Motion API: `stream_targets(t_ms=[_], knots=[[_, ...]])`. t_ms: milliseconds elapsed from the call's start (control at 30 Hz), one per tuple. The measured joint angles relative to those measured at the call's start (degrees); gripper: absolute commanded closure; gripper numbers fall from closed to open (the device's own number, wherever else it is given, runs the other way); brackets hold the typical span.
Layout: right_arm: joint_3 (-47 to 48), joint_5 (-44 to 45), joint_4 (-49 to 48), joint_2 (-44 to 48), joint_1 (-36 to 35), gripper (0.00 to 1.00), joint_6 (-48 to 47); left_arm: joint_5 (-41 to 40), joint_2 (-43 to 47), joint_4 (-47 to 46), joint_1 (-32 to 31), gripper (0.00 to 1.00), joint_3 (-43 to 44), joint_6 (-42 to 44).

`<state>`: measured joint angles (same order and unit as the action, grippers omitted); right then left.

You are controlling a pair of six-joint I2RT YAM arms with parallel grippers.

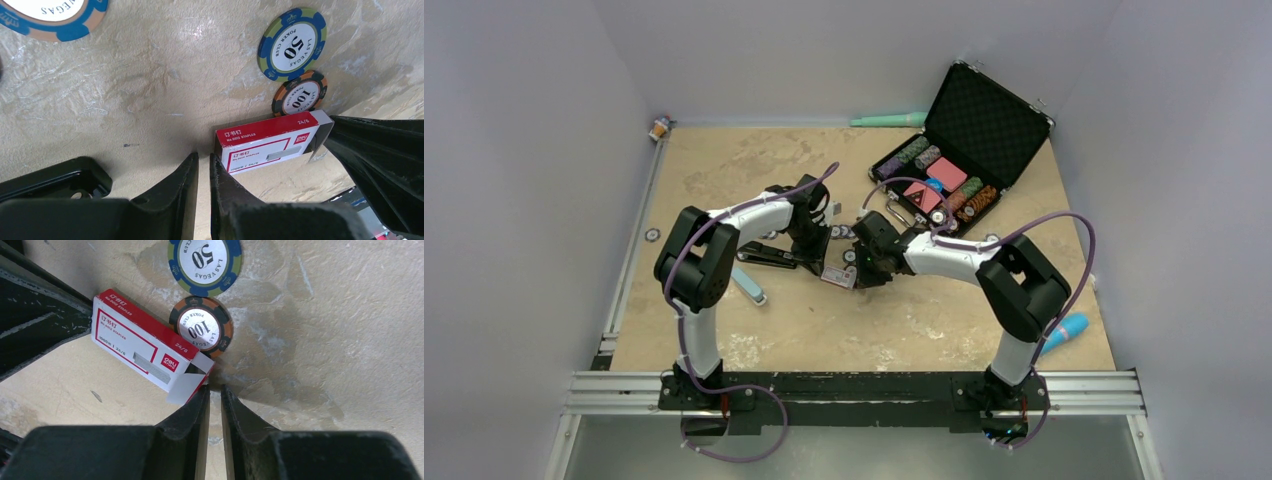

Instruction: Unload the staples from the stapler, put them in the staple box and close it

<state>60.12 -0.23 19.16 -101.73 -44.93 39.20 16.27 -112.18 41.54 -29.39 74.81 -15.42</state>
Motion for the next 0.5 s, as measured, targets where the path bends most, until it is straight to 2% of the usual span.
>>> stream_targets(t_ms=[500], knots=[[1.1,-2.4,-0.7,-1.3,0.0,0.82,-1.7,1.0,-0.4,-0.3,-0.1,0.82,0.2,0.0]])
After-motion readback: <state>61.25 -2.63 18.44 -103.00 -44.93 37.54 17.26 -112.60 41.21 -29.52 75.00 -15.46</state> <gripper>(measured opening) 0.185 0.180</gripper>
